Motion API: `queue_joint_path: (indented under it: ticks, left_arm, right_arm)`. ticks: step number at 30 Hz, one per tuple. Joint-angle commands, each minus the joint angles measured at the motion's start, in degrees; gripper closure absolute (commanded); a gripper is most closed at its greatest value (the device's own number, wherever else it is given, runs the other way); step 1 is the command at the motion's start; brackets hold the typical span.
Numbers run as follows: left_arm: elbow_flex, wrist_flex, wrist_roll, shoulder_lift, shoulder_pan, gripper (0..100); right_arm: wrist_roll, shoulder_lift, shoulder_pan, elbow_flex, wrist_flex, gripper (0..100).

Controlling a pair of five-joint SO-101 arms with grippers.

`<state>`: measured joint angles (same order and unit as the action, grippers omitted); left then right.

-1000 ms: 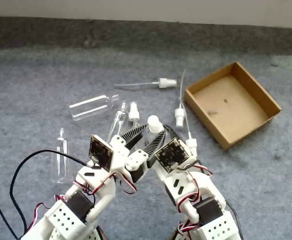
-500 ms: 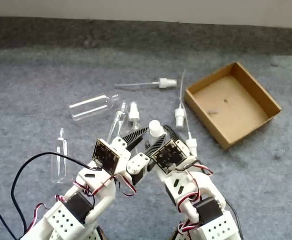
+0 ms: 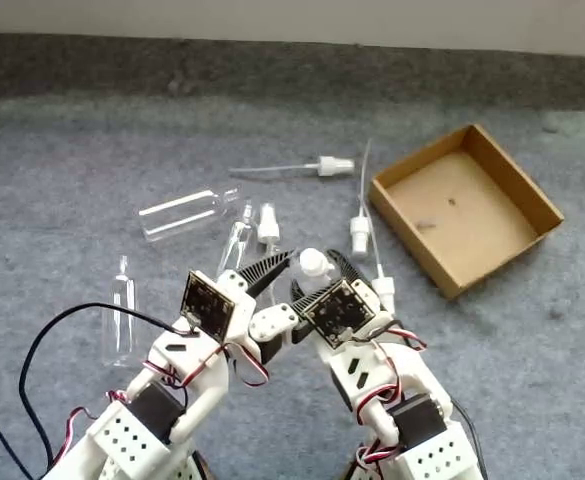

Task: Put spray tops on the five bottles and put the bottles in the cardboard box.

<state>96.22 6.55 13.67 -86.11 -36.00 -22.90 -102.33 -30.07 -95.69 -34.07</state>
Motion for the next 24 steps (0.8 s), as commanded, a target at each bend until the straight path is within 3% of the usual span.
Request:
queue_joint_path:
  ticks: [1, 24]
  left_arm:
    - [1.3, 0.4, -0.7, -0.7, 1.1, 75]
    - [-0.2, 0.4, -0.8, -0.8, 2.2, 75]
  right_arm:
    - [-0.5, -0.8, 0.7, -8.3, 0.0, 92.6]
    - [-0.5, -0.8, 0.7, -8.4, 0.0, 92.6]
